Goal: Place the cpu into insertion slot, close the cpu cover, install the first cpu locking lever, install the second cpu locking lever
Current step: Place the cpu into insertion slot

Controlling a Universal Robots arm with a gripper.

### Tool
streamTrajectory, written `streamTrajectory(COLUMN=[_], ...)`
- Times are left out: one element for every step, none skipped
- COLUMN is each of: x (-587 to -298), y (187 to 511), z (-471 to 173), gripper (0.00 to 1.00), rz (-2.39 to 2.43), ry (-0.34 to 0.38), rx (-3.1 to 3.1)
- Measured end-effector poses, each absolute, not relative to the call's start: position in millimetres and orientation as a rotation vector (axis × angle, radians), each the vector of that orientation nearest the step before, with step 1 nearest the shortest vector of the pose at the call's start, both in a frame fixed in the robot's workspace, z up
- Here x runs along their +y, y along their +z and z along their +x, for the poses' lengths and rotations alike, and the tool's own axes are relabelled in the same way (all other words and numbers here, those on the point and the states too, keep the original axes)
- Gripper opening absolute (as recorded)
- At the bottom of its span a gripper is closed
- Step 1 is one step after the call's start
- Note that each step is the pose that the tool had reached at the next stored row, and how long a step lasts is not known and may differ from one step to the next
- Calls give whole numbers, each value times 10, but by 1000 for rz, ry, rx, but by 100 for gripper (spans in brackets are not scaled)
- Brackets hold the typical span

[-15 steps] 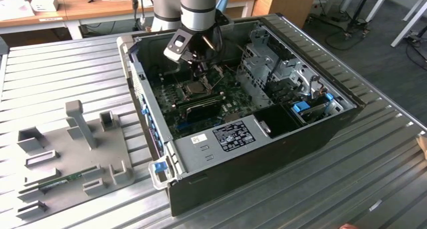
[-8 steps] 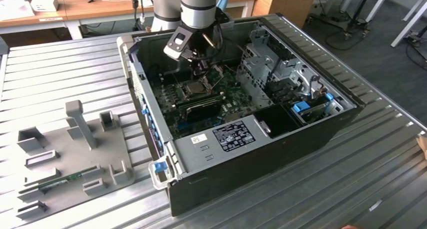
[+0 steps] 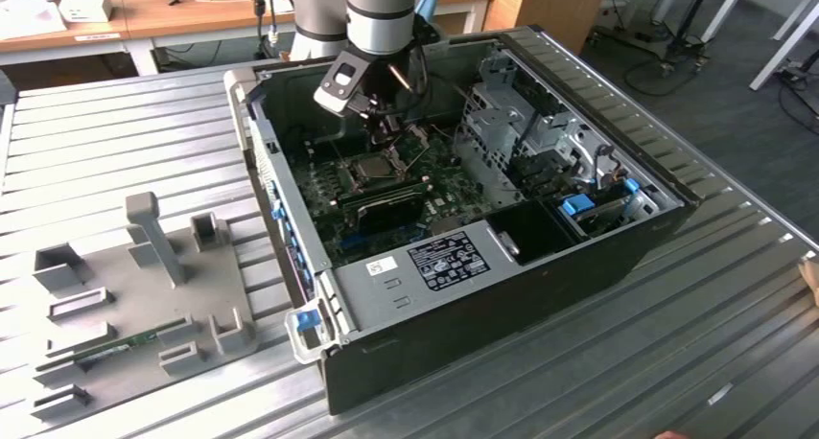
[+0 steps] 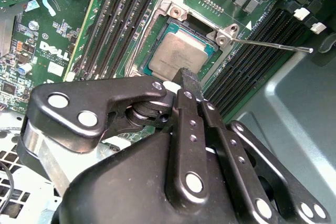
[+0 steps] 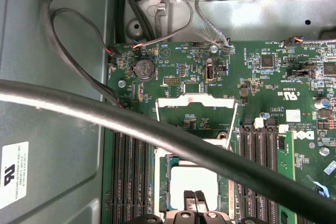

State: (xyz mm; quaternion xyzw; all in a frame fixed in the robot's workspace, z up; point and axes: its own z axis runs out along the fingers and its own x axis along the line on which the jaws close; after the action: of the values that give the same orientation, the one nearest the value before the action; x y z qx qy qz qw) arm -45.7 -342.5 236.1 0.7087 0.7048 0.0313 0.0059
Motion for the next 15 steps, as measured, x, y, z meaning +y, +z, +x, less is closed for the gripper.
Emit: streamTrajectory(x=[-3425, -3426, -3426, -3425, -3425, -3425, -3425, -3425, -3425, -3425, -3425, -3425, -3425, -3425, -3425], y=[2364, 2369, 2376, 2387, 2403, 2420, 2439, 2459, 2480, 2500, 2519, 2537, 2554, 2571, 2589], z=[-458, -458, -458, -458, -458, -458, -458, -458, -458, -458, -458, -457, -457, -458, -458], gripper=[10, 10, 10, 10, 10, 10, 10, 10, 10, 10, 10, 10, 10, 10, 10], rz=[2218, 2218, 2218, 2218, 2218, 2218, 2218, 2218, 2218, 2218, 2218, 2218, 2218, 2218, 2218], ry=[98, 97, 97, 98, 98, 98, 98, 98, 98, 98, 98, 98, 98, 98, 98], rx=[2206, 2206, 2206, 2206, 2206, 2206, 2206, 2206, 2206, 2206, 2206, 2206, 2206, 2206, 2206])
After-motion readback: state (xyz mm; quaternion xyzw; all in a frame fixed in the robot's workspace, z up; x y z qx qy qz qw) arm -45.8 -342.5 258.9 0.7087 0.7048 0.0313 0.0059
